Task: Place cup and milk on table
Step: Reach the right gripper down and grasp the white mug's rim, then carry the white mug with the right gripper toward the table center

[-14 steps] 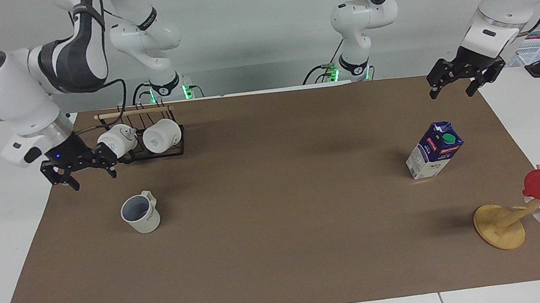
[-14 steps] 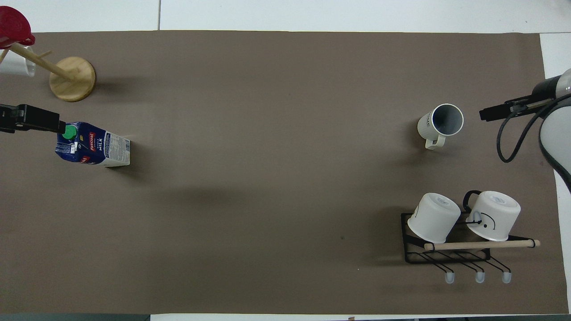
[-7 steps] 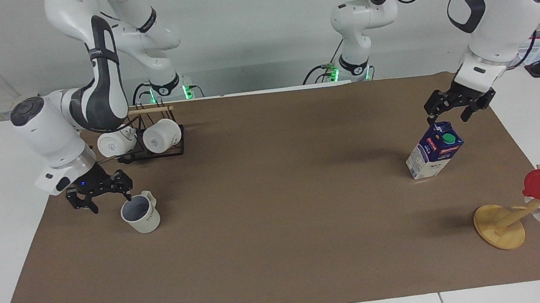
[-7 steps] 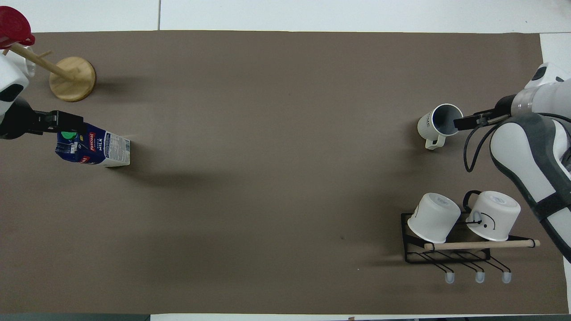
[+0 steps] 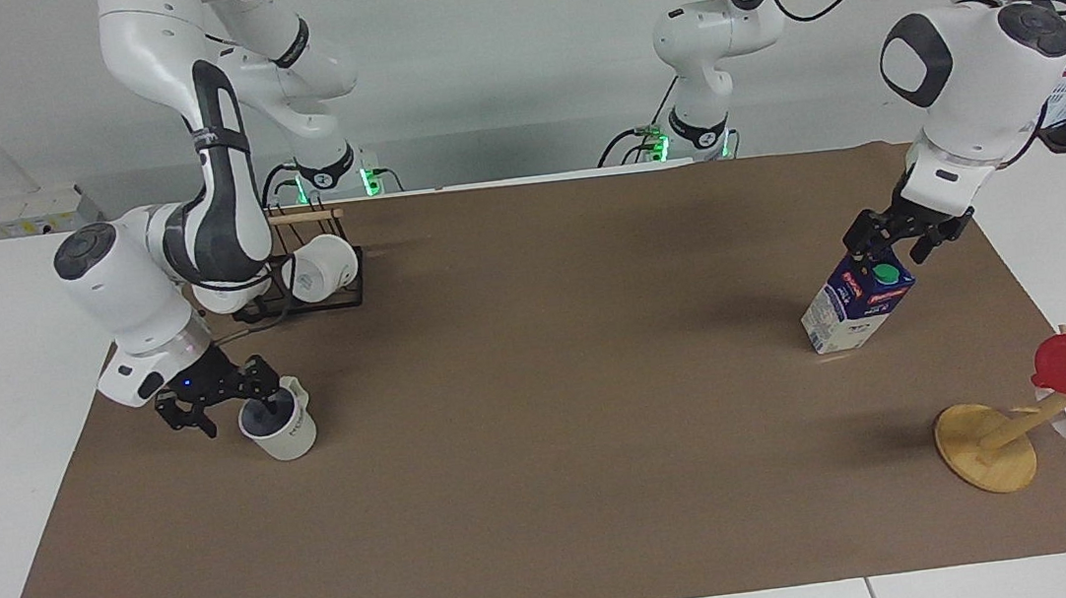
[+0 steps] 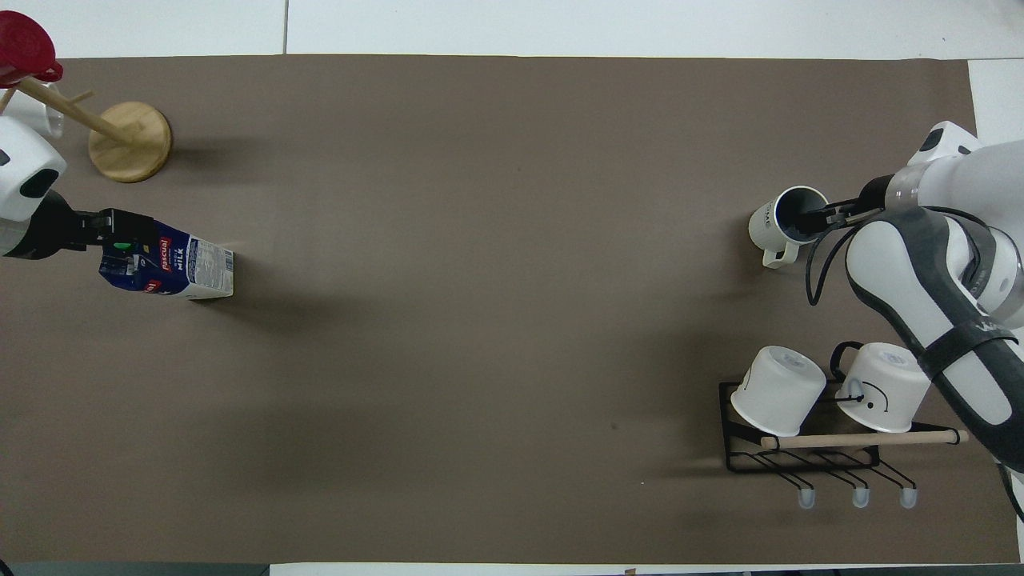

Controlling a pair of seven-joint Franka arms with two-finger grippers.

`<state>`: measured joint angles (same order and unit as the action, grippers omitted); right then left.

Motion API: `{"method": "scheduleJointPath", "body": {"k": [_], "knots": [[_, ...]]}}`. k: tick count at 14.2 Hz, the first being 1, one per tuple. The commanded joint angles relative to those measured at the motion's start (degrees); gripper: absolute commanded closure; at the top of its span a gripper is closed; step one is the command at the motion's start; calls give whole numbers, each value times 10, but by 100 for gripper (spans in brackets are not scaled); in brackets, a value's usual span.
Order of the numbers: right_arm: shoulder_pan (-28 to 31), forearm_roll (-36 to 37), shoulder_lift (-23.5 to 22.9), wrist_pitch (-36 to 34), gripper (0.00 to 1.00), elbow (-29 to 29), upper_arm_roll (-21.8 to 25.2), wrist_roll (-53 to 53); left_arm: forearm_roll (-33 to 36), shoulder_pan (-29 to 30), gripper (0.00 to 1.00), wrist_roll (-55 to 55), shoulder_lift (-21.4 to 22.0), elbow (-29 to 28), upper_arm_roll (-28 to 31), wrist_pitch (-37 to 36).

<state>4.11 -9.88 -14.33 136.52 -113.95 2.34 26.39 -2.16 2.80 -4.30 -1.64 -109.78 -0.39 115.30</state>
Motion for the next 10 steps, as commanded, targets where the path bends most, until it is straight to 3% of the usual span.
{"method": "scheduleJointPath", "body": {"k": [1,2,6,10], "knots": [[2,-15,0,-1,75,8,-1,17,8,4,0,18,6,-25,-2,25],[1,-15,-1,-3,100,8,-1,13,8,-1,0,19,5,-32,-2,34],[-3,-14,-1,-20,100,21,-1,-19,8,-3,0,18,6,-45,-2,47],[-21,-9,3,-160,100,131,-2,-75,8,-2,0,17,7,-45,-2,41]]}}
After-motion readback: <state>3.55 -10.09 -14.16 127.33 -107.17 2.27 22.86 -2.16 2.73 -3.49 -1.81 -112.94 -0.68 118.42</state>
